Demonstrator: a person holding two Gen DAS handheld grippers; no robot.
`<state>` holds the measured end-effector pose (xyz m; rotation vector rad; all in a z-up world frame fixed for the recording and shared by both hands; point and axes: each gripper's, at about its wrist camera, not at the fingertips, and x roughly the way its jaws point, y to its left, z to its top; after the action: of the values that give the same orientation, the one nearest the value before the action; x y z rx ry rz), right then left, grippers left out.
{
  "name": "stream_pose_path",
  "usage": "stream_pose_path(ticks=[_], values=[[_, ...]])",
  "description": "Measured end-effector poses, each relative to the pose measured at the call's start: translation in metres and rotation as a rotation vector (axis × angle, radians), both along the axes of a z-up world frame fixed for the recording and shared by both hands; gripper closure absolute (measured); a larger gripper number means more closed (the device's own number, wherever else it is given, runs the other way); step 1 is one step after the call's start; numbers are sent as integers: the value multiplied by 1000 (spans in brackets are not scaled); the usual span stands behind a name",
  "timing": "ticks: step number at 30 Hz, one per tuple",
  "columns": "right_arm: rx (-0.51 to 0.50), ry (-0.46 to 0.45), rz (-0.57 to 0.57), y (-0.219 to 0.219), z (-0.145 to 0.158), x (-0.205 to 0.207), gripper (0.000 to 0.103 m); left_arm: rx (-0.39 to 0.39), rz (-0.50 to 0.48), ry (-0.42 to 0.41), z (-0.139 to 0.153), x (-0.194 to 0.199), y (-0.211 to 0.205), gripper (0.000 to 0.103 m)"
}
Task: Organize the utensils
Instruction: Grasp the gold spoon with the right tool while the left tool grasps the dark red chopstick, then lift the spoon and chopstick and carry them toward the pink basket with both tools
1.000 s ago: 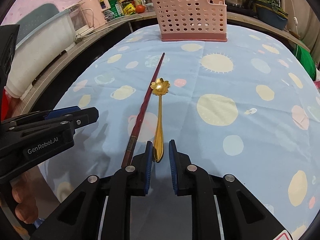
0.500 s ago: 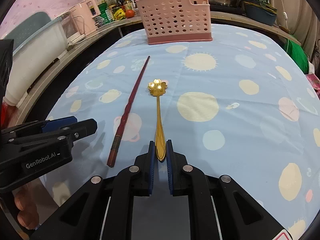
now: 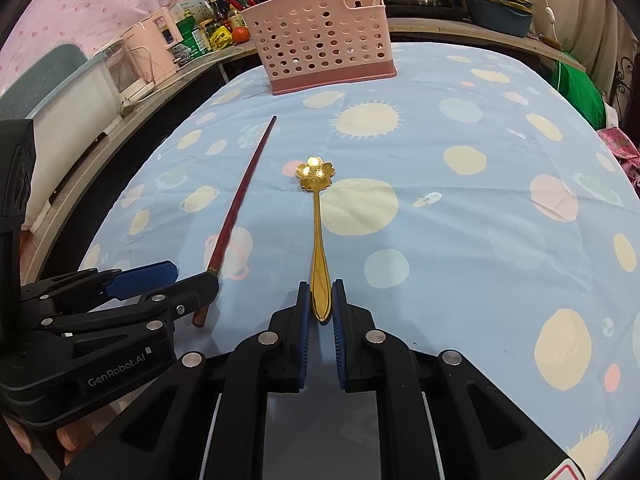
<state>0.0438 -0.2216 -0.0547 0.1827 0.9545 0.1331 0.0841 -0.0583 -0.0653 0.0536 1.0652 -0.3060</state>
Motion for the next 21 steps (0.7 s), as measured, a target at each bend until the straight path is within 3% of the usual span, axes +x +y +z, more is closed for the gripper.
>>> stream_pose_path(ticks=[5,9,15,21], values=[[0,0,1,0,0,0,92,-5,-5,1,0,-1,0,76],[0,0,1,0,0,0,92,-26,-5,12,0,-1,2,95],[3,-7,3,1,3,-3,92,-40,6,23,1,-2,6,96],[21,-42,-1,0,21,-6,92,-64,35,-7,23,-3,17,96]])
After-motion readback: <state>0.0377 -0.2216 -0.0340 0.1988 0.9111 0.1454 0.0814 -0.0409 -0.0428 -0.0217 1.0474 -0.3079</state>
